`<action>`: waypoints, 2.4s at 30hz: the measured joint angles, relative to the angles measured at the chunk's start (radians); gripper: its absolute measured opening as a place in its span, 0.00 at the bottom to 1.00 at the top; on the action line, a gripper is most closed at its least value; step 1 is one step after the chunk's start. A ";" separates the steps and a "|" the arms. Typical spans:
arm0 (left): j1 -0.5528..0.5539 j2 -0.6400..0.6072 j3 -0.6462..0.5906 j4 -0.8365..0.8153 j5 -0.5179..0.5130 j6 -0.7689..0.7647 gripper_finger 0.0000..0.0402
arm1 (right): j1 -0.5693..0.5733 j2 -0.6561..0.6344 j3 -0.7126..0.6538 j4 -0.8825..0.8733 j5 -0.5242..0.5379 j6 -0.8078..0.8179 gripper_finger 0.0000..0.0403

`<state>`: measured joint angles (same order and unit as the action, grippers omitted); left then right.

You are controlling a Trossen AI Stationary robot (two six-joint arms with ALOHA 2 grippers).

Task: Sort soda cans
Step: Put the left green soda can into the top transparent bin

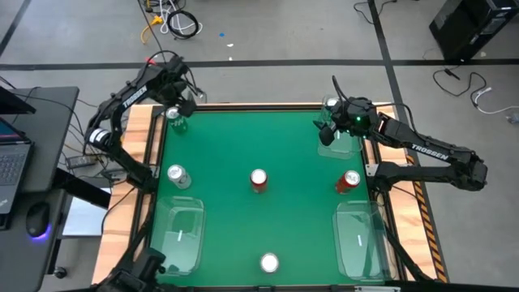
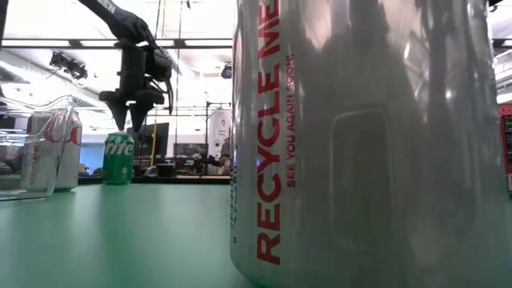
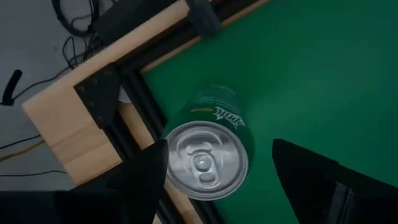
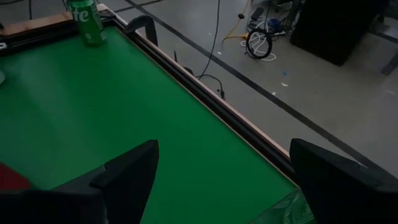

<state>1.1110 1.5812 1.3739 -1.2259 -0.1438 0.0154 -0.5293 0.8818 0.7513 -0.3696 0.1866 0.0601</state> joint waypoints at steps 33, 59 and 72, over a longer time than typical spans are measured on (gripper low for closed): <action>-0.008 0.166 0.114 -0.135 -0.072 0.031 0.74 | 0.000 0.000 0.000 -0.043 -0.002 0.000 0.87; -0.037 0.166 0.114 -0.149 -0.124 -0.035 0.74 | 0.000 0.000 0.000 -0.052 -0.003 -0.003 0.87; -0.037 0.167 0.109 -0.131 -0.140 -0.069 0.74 | 0.000 0.000 0.000 -0.075 -0.009 -0.003 0.87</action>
<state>1.0740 1.7477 1.4832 -1.3567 -0.2842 -0.0537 -0.5293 0.8816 0.7509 -0.4444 0.1780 0.0566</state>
